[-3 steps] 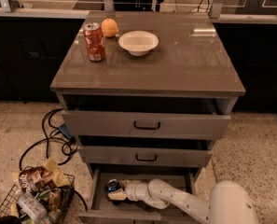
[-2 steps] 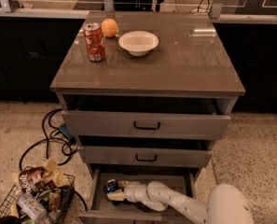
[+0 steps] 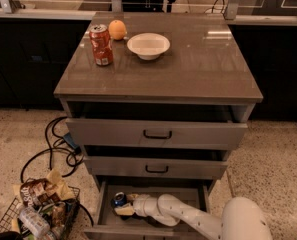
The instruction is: Place pepsi can into bottom drawer
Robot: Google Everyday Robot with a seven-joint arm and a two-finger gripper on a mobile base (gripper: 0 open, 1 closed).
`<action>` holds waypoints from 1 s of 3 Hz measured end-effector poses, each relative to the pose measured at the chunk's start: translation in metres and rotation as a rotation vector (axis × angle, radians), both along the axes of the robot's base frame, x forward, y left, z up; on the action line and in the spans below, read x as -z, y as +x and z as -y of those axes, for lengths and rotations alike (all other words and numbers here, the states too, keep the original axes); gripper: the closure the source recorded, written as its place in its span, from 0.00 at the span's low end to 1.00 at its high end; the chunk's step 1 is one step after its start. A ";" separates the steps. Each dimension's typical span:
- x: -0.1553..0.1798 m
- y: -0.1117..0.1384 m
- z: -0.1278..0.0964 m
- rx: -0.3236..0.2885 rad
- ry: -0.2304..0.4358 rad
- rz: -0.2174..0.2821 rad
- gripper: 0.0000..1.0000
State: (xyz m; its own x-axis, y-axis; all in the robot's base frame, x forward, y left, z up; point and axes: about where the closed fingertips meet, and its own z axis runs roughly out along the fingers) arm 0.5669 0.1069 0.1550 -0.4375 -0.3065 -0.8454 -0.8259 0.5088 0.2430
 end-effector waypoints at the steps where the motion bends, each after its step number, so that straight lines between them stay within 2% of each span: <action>1: 0.000 -0.001 -0.002 -0.002 0.001 -0.001 0.30; 2: 0.000 -0.002 -0.004 -0.004 0.003 -0.002 0.07; 3: 0.000 -0.002 -0.005 -0.006 0.004 -0.003 0.00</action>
Offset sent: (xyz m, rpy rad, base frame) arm -0.0007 0.0015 -0.0001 0.0011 0.0009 0.0018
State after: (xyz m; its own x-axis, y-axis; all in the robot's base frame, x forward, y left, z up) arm 0.5645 0.1118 0.1546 -0.4380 -0.3062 -0.8452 -0.8283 0.5028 0.2471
